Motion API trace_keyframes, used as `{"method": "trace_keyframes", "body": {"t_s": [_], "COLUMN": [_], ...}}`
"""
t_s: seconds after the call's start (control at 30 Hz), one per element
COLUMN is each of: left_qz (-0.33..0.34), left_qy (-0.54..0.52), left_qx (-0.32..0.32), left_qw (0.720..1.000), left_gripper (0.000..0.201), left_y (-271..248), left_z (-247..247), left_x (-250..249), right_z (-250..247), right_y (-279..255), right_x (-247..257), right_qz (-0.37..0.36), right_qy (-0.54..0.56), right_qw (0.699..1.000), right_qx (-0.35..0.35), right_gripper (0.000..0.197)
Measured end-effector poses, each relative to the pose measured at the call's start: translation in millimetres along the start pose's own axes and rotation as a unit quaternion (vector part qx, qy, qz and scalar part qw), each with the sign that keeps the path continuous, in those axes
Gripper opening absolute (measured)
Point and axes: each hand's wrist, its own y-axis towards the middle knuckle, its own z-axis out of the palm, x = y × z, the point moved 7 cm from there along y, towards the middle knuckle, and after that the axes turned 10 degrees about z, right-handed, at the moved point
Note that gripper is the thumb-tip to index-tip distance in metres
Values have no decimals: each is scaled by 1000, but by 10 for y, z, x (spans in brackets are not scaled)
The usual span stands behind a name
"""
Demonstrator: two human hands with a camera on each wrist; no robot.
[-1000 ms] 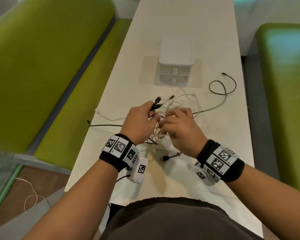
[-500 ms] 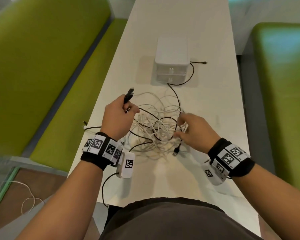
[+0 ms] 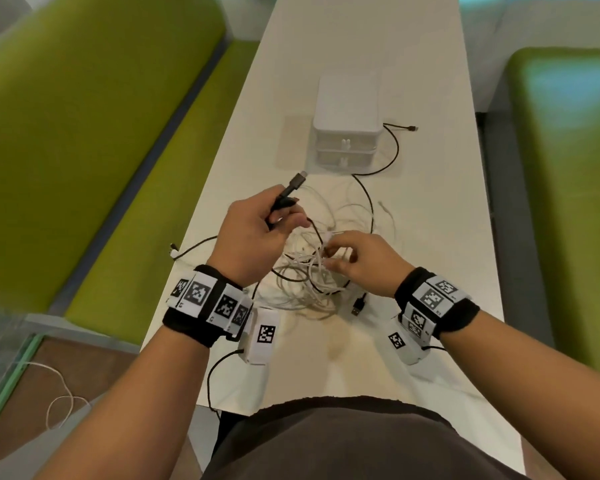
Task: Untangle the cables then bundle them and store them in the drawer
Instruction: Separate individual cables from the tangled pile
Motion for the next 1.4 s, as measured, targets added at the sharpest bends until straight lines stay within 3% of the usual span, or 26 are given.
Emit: {"method": "trace_keyframes", "body": {"t_s": [0.13, 0.23, 0.4, 0.5, 0.53, 0.6, 0.63, 0.67, 0.73, 0.8, 0.87, 1.0, 1.07, 1.17, 1.27, 1.4], "left_qz": [13, -30, -73, -63, -60, -72, -75, -75, -44, -25, -47, -11, -20, -27, -16, -25], "left_qy": [108, 144, 273, 386, 419, 442, 431, 413, 347, 229, 113, 118, 105, 59, 71, 25], "left_qx": [28, 14, 116, 139, 151, 178, 184, 181, 145, 94, 82, 166, 169, 143, 160, 151], "left_qw": [994, 989, 952, 910, 893, 876, 880, 889, 925, 969, 989, 979, 980, 988, 984, 988], "left_gripper": [26, 11, 18, 28, 25, 10, 6, 15, 27, 27, 26, 10, 14, 17, 19, 20], "left_y": [-102, -134, -172, -135, -128, -152, -182, -218, -249, -249, -266, -282, -261, -183, -166, -186], "left_z": [-197, -356, -516, -691, -697, -625, -559, -491, -371, -264, -89, 333, 379, 321, 326, 301], "left_x": [164, 327, 576, 686, 704, 726, 735, 735, 636, 495, 371, 215, 213, 155, 86, 40], "right_z": [-144, -293, -426, -405, -397, -353, -328, -310, -271, -227, -204, -300, -350, -249, -153, -188], "right_y": [23, 1, -64, -75, -69, -43, -30, -25, -31, -44, -58, -120, -152, -147, -114, -79], "right_x": [-70, 71, 127, 102, 89, 79, 91, 116, 184, 243, 315, 495, 453, 283, 173, 155], "right_qz": [14, -11, 20, 32, 38, 47, 47, 44, 25, 5, -27, -89, -80, -35, 5, 3], "right_qy": [-75, -19, 57, 28, 27, 3, -15, -38, -100, -143, -130, -6, 38, 7, 21, -43], "right_qw": [997, 997, 997, 999, 998, 998, 998, 997, 993, 988, 991, 995, 993, 999, 999, 998], "right_qx": [-26, -69, -51, -31, -32, -37, -41, -46, -54, -50, -35, -52, -75, -40, 23, 40], "right_gripper": [12, 22, 38, 14, 4, 7, 8, 7, 7, 7, 6, 8, 6, 20, 35, 12]}}
